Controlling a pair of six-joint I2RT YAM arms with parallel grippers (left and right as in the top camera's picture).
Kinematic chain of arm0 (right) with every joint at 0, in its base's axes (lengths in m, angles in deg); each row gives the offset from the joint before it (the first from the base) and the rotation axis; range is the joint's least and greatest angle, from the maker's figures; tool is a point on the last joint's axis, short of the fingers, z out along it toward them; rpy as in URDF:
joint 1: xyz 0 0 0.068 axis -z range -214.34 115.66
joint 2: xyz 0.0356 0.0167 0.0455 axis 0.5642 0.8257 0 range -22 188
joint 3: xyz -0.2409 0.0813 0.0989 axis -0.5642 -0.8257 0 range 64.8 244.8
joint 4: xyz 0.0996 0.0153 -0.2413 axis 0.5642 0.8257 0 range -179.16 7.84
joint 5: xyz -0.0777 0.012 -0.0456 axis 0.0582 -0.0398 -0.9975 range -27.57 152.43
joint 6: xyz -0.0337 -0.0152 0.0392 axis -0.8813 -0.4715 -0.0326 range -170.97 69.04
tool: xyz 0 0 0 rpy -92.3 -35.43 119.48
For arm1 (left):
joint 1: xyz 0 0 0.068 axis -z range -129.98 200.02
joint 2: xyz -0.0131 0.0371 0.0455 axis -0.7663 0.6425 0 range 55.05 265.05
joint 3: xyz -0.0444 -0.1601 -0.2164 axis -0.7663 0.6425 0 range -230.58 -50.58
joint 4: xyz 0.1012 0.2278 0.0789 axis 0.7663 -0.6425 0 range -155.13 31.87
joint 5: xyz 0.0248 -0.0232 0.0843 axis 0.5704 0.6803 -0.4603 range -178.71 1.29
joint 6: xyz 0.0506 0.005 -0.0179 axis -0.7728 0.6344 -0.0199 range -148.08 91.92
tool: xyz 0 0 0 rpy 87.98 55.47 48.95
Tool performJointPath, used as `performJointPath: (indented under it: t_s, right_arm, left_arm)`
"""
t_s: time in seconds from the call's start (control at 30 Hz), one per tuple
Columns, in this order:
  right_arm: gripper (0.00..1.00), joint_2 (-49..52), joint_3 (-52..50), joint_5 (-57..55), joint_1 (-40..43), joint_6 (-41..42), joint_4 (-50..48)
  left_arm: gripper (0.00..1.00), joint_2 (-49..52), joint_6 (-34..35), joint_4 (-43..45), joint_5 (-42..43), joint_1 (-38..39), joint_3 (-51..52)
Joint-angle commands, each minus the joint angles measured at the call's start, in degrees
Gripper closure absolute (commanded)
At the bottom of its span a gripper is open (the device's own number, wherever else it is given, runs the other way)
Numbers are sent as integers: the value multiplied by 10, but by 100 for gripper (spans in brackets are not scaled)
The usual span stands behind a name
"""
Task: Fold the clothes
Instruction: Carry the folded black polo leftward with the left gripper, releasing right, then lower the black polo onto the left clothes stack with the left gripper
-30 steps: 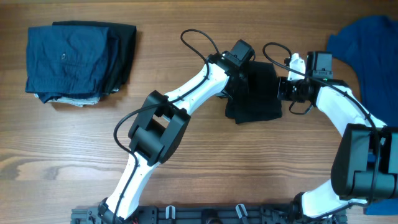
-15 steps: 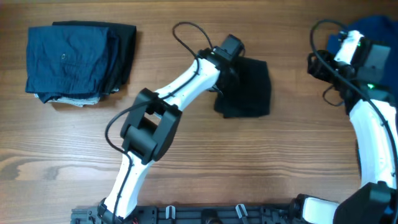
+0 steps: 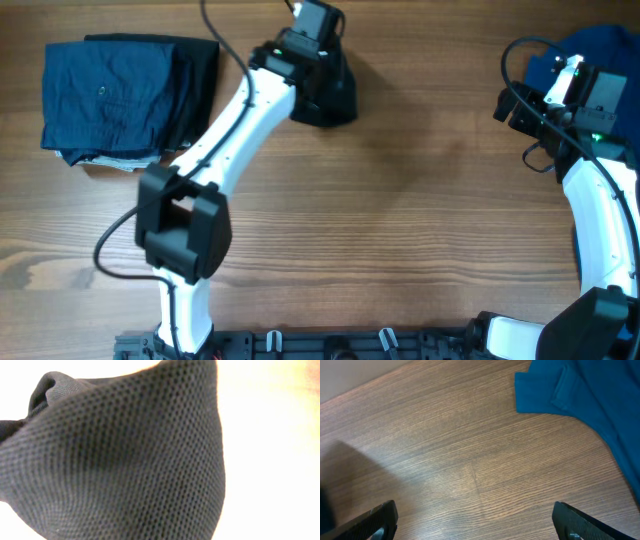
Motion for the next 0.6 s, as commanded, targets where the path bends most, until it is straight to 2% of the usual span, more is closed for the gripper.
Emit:
performJointPath:
  t_s: [0.0,0.4,0.57]
  right_arm:
    - [0,8,2,-11,0,7,0]
    - [0,8,2,-11,0,7,0]
    - [0,8,2,-11,0,7,0]
  left_arm:
    - [96,-67,-55,13,-50,-36,-1]
    - [96,-167,-76,64,-69,-209,-1]
    - [96,-162,-5,56,-37,-296,0]
